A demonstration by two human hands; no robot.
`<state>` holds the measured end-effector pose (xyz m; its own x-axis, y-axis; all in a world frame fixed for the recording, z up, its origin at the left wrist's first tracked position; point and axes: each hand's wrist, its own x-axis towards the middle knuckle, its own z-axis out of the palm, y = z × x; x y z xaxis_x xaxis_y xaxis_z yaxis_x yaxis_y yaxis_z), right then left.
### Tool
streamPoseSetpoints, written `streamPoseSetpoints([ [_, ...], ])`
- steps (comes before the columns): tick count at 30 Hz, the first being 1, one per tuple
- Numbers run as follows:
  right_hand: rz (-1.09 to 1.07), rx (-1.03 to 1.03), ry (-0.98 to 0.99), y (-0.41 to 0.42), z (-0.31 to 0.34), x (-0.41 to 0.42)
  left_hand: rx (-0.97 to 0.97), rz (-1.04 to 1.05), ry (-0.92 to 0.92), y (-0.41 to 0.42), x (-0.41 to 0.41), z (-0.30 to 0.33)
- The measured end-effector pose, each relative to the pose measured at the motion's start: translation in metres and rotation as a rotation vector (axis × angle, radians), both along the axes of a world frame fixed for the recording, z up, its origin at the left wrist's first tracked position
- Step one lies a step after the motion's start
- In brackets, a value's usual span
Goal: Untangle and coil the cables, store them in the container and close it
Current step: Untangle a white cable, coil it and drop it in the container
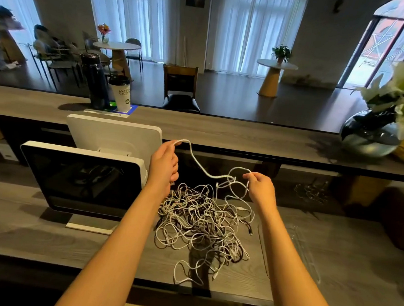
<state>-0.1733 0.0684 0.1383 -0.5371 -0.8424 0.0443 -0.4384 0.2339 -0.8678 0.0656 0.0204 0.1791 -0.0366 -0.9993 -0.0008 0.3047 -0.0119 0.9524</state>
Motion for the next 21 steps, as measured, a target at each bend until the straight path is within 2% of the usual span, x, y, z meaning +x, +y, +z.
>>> streamPoseSetpoints([
  [4,-0.087,0.059,0.019,0.008,-0.009,0.001,0.1,-0.041,-0.048,0.002,-0.002,-0.008],
  [6,-0.068,-0.017,-0.129,0.011,-0.006,0.008,0.098,-0.074,-0.076,0.004,-0.002,-0.01],
  [9,-0.001,-0.173,-0.201,0.017,0.001,0.015,-0.016,-0.078,-0.114,0.008,-0.002,0.0],
  [12,0.01,-0.352,-0.363,0.024,0.005,0.021,-0.104,-0.107,0.016,0.011,-0.001,0.022],
  [14,-0.009,-0.372,-0.412,0.025,0.008,0.02,-0.102,-0.163,0.15,0.014,0.001,0.034],
  [16,0.014,-0.245,-0.307,0.024,0.012,0.019,-0.072,-0.208,0.179,0.017,0.003,0.038],
  [19,-0.022,0.056,-0.059,0.02,0.005,0.018,-0.023,-0.301,-0.028,0.023,0.001,0.033],
  [21,-0.027,-0.032,-0.072,0.026,0.009,0.03,0.004,-0.397,-0.142,0.031,-0.004,0.027],
])
